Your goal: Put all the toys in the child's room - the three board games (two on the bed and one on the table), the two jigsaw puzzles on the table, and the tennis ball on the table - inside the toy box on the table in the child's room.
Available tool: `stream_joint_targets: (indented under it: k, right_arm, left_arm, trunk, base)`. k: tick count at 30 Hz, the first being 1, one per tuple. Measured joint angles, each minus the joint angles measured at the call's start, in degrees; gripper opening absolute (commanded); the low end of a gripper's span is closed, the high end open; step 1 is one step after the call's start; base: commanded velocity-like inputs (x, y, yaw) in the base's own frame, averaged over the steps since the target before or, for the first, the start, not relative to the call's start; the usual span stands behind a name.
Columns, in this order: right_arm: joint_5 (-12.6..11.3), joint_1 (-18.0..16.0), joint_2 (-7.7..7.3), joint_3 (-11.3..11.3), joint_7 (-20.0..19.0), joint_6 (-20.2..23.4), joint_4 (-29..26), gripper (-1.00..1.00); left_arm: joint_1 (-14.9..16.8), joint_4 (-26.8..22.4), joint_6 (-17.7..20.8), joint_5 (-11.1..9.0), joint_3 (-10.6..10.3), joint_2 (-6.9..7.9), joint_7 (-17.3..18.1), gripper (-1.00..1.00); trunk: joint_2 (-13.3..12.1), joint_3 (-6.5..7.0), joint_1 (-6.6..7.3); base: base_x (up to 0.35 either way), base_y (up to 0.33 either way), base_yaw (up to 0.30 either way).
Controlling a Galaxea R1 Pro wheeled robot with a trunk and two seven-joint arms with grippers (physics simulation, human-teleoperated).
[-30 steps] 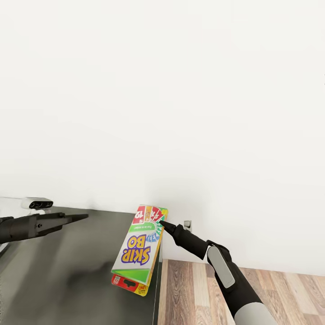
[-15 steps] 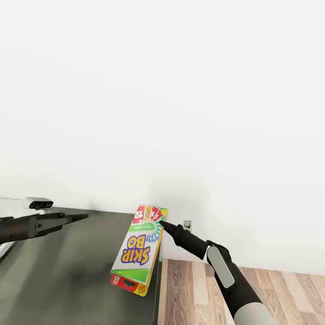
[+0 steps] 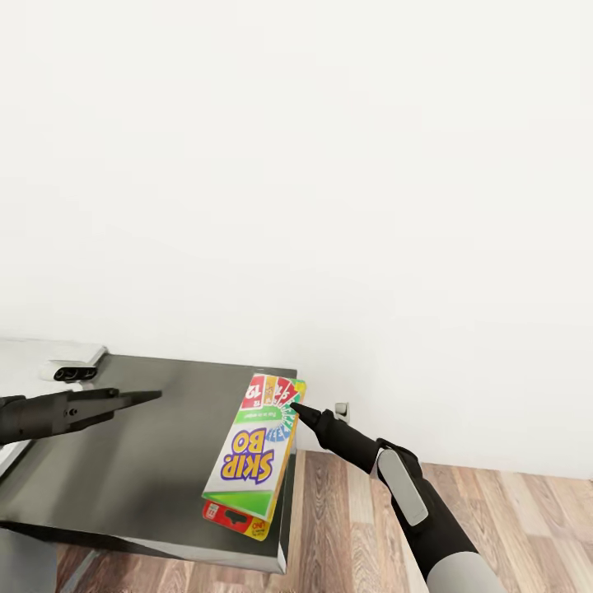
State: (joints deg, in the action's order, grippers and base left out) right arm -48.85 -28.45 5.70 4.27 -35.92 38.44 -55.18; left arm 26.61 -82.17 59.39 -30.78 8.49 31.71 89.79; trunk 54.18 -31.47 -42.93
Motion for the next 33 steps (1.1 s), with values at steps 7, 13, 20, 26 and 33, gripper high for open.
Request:
stream_joint_targets:
  k: [7,13,20,26,33]
  right_arm:
    - [-0.08,0.00,-0.09,0.00,-0.10,0.04,-0.08,-1.00]
    - [-0.04,0.00,-0.17,0.07,-1.06,-0.03,-0.09,-1.00]
    - [-0.03,0.00,-0.23,0.08,-1.22,-0.02,-0.17,-1.00]
    - [0.04,0.10,-0.33,-0.05,-0.96,0.24,-0.14,-1.00]
    - [0.06,0.18,-0.61,-2.20,-0.17,1.19,-0.01,-1.00]
  left_arm:
    - [0.00,0.00,0.00,0.00,0.01,0.00,0.00,1.00]
    - [0.00,0.00,0.00,0.00,0.04,0.00,0.00,1.00]
    - [0.00,0.00,0.00,0.08,0.05,0.04,0.00,1.00]
    - [0.00,0.00,0.00,0.09,0.06,0.04,0.00,1.00]
    - [-0.01,0.00,0.00,0.00,0.06,0.08,0.00,1.00]
  trunk:
    - [-2.81,1.26,1.55]
    - [-5.22,2.34,2.87]
    - [-8.03,3.60,4.41]
    - [-10.44,4.68,5.73]
    - [-13.25,5.94,7.27]
  base:
    - [-0.007,0.000,0.000]
    - [0.000,0.000,0.000]
    - [0.000,0.000,0.000]
    - [0.000,0.000,0.000]
    - [0.000,0.000,0.000]
